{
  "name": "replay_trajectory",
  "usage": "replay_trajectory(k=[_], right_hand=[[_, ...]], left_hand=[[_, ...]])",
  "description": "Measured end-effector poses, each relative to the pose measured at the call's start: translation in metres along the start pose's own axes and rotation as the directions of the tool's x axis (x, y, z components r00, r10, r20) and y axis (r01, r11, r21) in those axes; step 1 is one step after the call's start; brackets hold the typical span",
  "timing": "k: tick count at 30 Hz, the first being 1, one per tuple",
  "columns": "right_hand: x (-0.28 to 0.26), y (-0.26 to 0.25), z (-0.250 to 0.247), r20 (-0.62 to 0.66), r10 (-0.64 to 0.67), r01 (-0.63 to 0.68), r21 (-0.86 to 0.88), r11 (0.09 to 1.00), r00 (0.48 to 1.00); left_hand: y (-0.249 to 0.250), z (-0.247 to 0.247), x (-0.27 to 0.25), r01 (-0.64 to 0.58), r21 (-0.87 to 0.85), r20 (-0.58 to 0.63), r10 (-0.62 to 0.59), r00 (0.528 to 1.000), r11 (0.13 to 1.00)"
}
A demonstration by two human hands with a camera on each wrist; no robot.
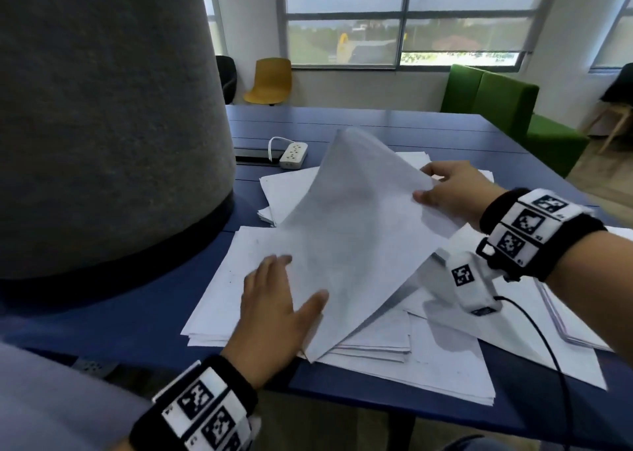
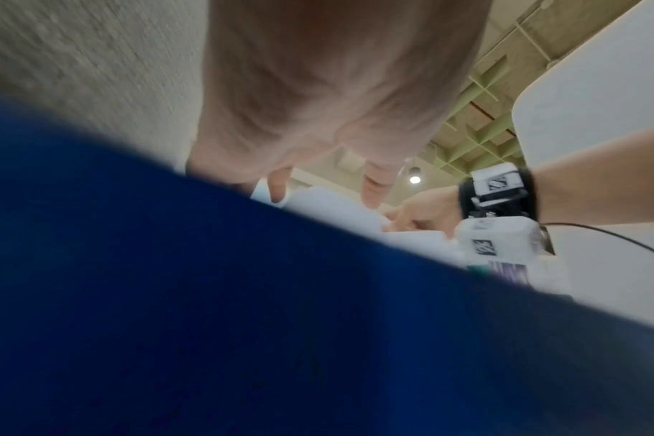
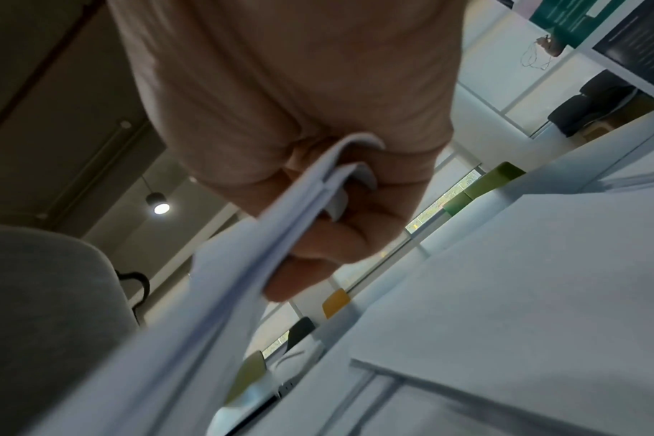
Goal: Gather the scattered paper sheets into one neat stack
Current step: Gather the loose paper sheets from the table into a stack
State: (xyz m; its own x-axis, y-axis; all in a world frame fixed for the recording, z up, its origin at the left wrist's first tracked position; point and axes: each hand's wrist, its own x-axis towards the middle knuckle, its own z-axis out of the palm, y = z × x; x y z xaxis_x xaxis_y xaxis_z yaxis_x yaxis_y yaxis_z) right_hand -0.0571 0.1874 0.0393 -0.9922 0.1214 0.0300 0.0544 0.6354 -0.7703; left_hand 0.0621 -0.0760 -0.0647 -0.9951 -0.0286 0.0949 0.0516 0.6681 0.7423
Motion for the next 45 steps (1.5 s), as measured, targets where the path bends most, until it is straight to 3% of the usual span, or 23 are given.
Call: replay_trajectory(k=[3, 5, 7, 10, 14, 18, 20, 22, 24, 25, 31, 34, 37, 40, 42, 45], right_hand=[[-0.004, -0.012, -0.011, 0.103, 0.004, -0.014, 0.094, 0.995, 0.995], [-0.008, -0.016, -0.017, 0.199, -0.006, -0.027, 0.159, 0.987, 0.98], [-0.01, -0.019, -0.019, 0.29, -0.019, -0.044, 0.212, 0.976, 0.957], [-0.014, -0.022, -0.017, 0.368, -0.029, -0.068, 0.247, 0.967, 0.929], [-0.01, -0.017, -0.01, 0.261, 0.018, -0.104, 0.319, 0.942, 0.965], [-0.012, -0.007, 0.0, 0.195, 0.164, -0.227, 0.369, 0.901, 0.967], [-0.017, 0.004, 0.008, 0.294, 0.252, -0.349, 0.347, 0.871, 0.922], [-0.025, 0.015, 0.018, 0.434, 0.337, -0.479, 0.272, 0.835, 0.835], [-0.033, 0.021, 0.032, 0.524, 0.375, -0.544, 0.212, 0.812, 0.765], [-0.036, 0.023, 0.039, 0.525, 0.384, -0.547, 0.196, 0.814, 0.76], [-0.035, 0.017, 0.073, 0.327, 0.321, -0.383, 0.145, 0.912, 0.889], [-0.033, 0.014, 0.083, 0.35, 0.284, -0.323, 0.056, 0.945, 0.893], [-0.031, 0.009, 0.085, 0.351, 0.236, -0.245, -0.02, 0.969, 0.906], [-0.022, 0.008, 0.077, 0.216, 0.177, -0.152, -0.127, 0.98, 0.96], [-0.016, 0.007, 0.065, 0.123, 0.099, -0.06, -0.29, 0.955, 0.987], [-0.005, 0.01, 0.045, 0.075, 0.083, -0.019, -0.616, 0.788, 0.994]], left_hand=[[0.011, -0.022, 0.027, 0.007, -0.155, -0.139, -0.029, 0.99, 0.988], [0.022, -0.037, 0.041, 0.031, -0.227, -0.158, -0.069, 0.985, 0.973], [0.025, -0.049, 0.052, 0.076, -0.245, -0.127, -0.11, 0.986, 0.967], [0.022, -0.055, 0.057, 0.097, -0.242, 0.012, -0.097, 0.995, 0.965], [0.02, -0.047, 0.044, 0.2, -0.451, 0.149, -0.147, 0.978, 0.87], [0.01, -0.041, 0.033, 0.318, -0.576, 0.186, -0.259, 0.948, 0.753], [0.007, -0.039, 0.029, 0.366, -0.633, 0.204, -0.31, 0.929, 0.682], [0.004, -0.036, 0.023, 0.397, -0.672, 0.223, -0.34, 0.914, 0.625], [0.003, -0.034, 0.017, 0.431, -0.691, 0.266, -0.35, 0.898, 0.581], [0.003, -0.034, 0.014, 0.45, -0.694, 0.291, -0.353, 0.889, 0.562], [0.002, -0.031, 0.001, 0.512, -0.694, 0.41, -0.306, 0.859, 0.506], [0.003, -0.034, 0.0, 0.553, -0.667, 0.486, -0.271, 0.831, 0.499], [-0.002, -0.031, 0.002, 0.525, -0.66, 0.412, -0.325, 0.851, 0.538], [-0.007, -0.026, 0.001, 0.49, -0.675, 0.363, -0.329, 0.872, 0.552], [-0.01, -0.025, -0.001, 0.468, -0.697, 0.34, -0.325, 0.883, 0.543], [-0.013, -0.025, -0.004, 0.436, -0.721, 0.318, -0.302, 0.899, 0.538]])
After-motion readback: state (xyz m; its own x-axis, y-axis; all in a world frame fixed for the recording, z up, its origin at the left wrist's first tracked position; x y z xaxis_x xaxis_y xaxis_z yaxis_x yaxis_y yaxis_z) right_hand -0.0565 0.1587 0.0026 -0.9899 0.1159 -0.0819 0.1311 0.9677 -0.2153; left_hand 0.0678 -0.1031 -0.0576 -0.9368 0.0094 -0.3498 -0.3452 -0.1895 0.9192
